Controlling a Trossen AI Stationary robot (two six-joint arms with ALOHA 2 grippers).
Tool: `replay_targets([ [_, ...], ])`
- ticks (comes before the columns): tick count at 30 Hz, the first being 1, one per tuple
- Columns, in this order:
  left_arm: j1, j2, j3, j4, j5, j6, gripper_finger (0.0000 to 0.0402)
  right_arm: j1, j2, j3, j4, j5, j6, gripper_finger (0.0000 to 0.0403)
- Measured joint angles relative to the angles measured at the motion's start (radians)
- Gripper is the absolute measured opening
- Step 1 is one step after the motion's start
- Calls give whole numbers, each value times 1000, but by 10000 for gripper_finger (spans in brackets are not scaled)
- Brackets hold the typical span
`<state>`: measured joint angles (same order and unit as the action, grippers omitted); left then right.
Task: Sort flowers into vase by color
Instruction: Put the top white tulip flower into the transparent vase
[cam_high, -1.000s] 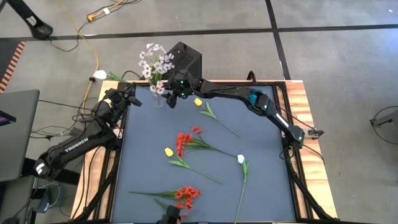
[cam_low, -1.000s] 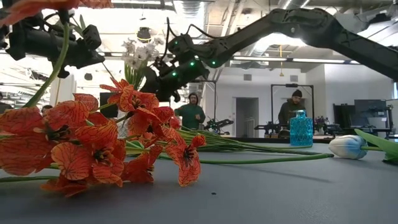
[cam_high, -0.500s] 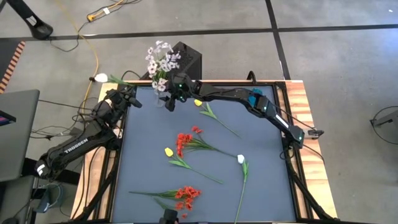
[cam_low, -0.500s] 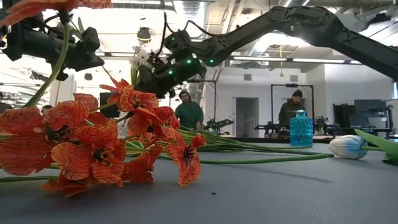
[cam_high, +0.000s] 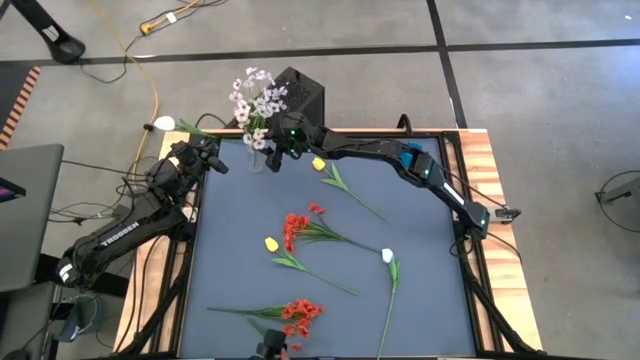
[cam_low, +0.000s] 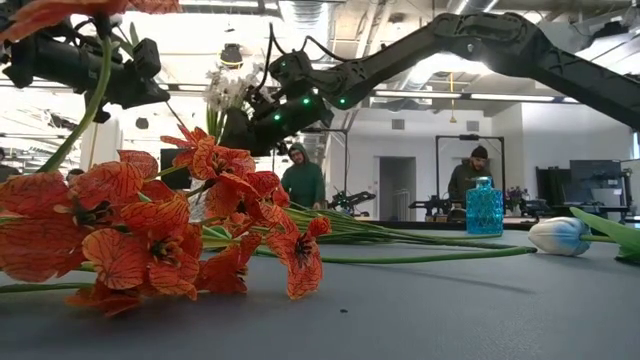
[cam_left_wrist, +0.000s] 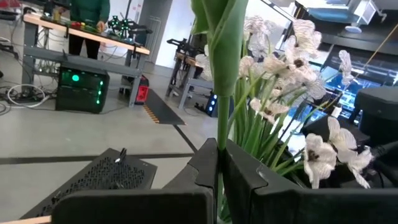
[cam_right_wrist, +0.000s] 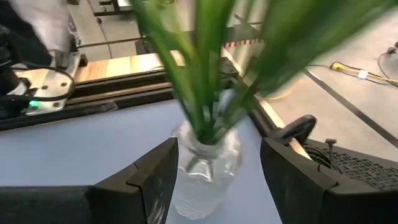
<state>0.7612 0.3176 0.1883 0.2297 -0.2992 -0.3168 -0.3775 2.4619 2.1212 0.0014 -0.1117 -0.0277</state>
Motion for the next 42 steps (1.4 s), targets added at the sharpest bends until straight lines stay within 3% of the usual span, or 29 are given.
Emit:
replay_targets([
  [13, 0, 0, 0, -16, 5, -26, 0, -7, 48, -1, 53, -43, 58, 255],
  [33, 0, 0, 0, -40, 33, -46, 0, 12, 47, -1, 99, -25, 11, 253],
  [42, 0, 0, 0, -40, 30, -47, 0, 15, 45, 0, 74, -23, 4, 179],
])
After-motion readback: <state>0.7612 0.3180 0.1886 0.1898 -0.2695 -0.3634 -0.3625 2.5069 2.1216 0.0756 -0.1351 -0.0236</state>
